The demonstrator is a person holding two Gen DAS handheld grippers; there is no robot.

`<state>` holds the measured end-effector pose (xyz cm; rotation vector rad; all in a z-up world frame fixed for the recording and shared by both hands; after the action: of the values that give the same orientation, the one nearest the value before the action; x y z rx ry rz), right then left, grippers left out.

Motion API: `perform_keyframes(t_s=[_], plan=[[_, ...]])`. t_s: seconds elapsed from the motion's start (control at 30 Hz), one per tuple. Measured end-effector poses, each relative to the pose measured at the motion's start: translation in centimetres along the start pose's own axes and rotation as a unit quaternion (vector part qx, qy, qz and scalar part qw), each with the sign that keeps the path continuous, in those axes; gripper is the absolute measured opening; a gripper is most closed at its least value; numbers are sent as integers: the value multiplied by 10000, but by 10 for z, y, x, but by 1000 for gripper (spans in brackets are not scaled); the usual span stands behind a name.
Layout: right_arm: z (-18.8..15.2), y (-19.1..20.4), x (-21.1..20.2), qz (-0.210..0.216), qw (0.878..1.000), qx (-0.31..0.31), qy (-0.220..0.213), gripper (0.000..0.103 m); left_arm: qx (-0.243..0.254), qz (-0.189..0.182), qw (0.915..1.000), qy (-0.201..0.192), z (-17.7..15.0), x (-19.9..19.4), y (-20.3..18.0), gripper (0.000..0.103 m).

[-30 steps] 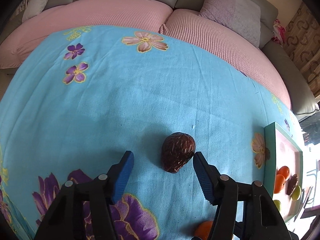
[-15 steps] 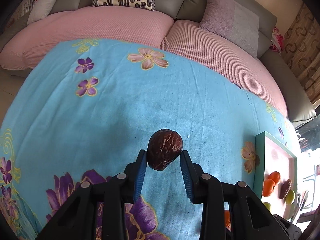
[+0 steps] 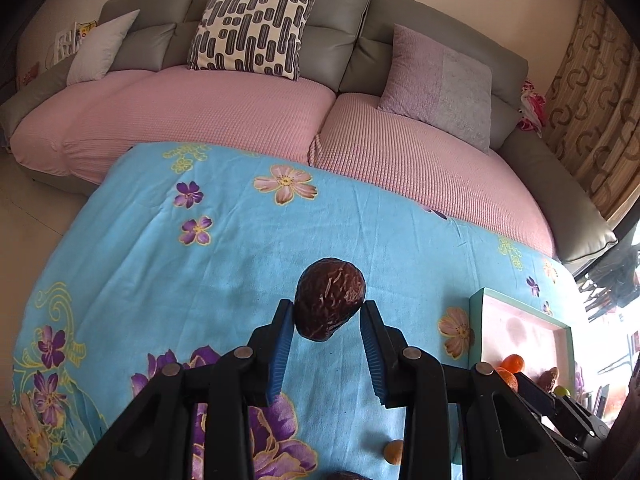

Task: Organize fruits
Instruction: 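Grasp the dark red date with the left tool while the right tool grasps an orange, then carry the date with the left tool while the right tool carries the orange over the tray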

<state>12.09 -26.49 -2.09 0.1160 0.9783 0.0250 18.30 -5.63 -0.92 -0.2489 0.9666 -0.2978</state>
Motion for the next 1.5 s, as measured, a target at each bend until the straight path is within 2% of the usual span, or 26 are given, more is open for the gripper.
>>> perform_keyframes(t_s=[0.37, 0.63, 0.83, 1.03, 1.17, 1.3, 1.4, 1.5], plan=[[-8, -43, -26, -171, 9978, 585, -272, 36, 668, -110, 9977, -18, -28, -10, -47, 36], [-25, -97, -40, -745, 9909, 1095, -226, 36, 1136, -275, 9931, 75, -48, -10, -82, 36], [-48, -154, -56, -1268, 9758, 1775, -173, 36, 1544, -444, 9868, 216, -69, -8, -111, 36], [-75, -201, -77, -1629, 9568, 2402, -157, 36, 2066, -688, 9752, 399, -99, -7, -149, 36], [-86, -216, -89, -1777, 9498, 2569, -184, 36, 2397, -846, 9655, 568, -123, -5, -173, 36], [-91, -220, -89, -1798, 9486, 2603, -111, 36, 2749, -894, 9536, 842, -154, 5, -193, 36], [-95, -219, -76, -1750, 9508, 2554, 122, 36, 2894, -937, 9451, 1195, -177, 17, -200, 36], [-100, -216, -59, -1675, 9534, 2480, 377, 36, 3076, -959, 9373, 1332, -192, 22, -207, 36]])
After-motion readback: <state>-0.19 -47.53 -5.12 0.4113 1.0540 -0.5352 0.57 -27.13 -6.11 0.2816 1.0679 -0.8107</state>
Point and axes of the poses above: each gripper's, at about its wrist camera, not at the fingertips, and x roughly the way its jaws point, y to its left, z to its top, the point moved 6 cm from there along x, roughly the way its jaws point, and after that the axes turned 10 degrees about -x, right-handed, at the moved point
